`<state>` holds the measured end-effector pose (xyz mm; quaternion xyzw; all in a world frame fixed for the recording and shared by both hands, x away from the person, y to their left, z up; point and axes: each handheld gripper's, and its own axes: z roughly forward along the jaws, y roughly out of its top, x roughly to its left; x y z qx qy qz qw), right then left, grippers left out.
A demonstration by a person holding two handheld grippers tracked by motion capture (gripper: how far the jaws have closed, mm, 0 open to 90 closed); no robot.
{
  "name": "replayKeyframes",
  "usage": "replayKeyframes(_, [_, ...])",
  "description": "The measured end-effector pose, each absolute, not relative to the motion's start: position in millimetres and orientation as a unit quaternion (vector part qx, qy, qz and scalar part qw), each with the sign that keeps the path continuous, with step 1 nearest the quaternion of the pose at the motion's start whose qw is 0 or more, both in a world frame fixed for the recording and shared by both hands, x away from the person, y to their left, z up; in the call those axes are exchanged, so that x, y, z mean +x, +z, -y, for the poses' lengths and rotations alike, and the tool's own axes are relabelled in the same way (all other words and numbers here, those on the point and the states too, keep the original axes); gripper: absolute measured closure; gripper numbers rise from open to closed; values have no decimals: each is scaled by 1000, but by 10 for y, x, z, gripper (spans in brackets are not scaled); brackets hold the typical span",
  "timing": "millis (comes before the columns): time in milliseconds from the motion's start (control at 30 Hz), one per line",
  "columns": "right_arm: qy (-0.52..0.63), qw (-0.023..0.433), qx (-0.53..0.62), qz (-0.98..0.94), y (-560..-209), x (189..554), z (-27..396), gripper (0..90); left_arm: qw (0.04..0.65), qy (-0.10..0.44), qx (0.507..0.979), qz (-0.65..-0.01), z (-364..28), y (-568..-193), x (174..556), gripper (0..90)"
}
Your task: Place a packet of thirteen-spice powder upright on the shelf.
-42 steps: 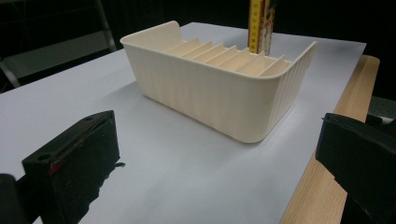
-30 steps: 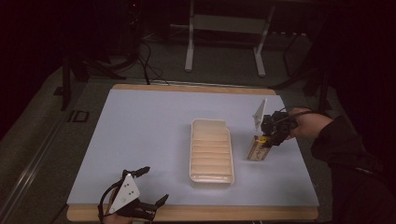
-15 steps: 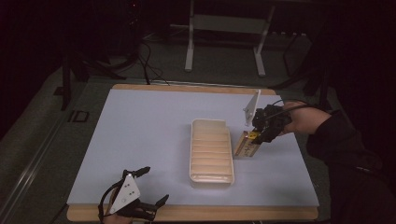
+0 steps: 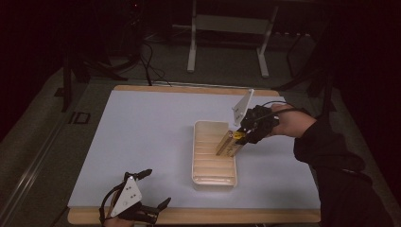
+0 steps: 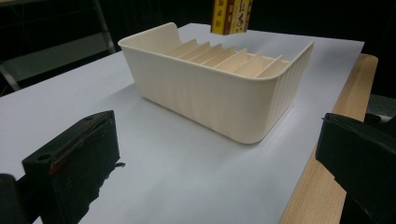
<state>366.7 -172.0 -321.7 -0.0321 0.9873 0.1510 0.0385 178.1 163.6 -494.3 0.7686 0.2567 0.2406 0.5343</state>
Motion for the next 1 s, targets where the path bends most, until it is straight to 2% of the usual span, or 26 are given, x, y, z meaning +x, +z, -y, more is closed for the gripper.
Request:
replayKeyframes(367, [170,36,-49,-984,-3440,3719,1661,680,534,240,769,-256,-1636,-4944,1781,0])
replayKeyframes(900, [168,26,-48,-984,-3524,3688,1640,680,534,238,770,-255,-1631,-4945,1783,0])
replayKeyframes(1000, [156,20,-36,-987,-3642,3740,1584,679,533,238,771,-254,-1630,-4946,1781,0])
